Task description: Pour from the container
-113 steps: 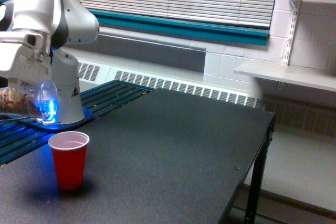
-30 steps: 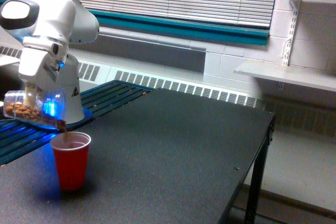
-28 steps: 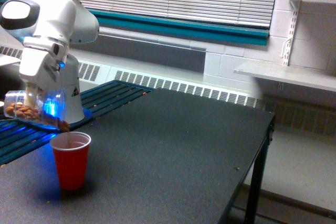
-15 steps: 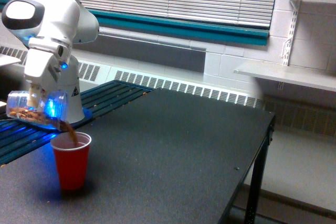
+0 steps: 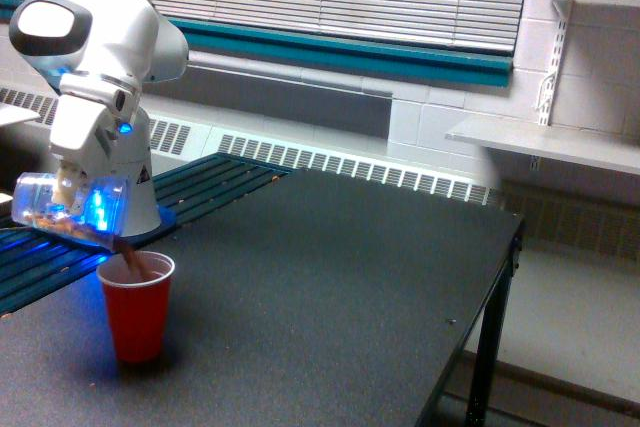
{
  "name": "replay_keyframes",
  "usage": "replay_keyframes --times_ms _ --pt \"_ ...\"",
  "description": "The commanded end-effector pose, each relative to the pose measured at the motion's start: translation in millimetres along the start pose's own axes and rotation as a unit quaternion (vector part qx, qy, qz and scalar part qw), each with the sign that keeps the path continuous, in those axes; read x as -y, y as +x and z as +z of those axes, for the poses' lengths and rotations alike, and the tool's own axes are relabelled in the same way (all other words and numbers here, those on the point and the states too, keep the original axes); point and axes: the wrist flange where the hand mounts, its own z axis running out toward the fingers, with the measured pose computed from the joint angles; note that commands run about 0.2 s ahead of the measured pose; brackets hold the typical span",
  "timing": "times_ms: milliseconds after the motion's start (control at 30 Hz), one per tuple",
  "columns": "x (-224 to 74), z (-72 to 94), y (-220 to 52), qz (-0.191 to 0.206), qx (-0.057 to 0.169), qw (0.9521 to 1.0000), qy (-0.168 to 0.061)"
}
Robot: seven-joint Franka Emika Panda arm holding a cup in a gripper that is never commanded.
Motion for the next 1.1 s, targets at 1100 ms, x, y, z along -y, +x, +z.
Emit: replay_keyframes --times_ms 1100 --pt "-2.9 -13.9 10.5 -0.019 0.036 0.9989 -0.023"
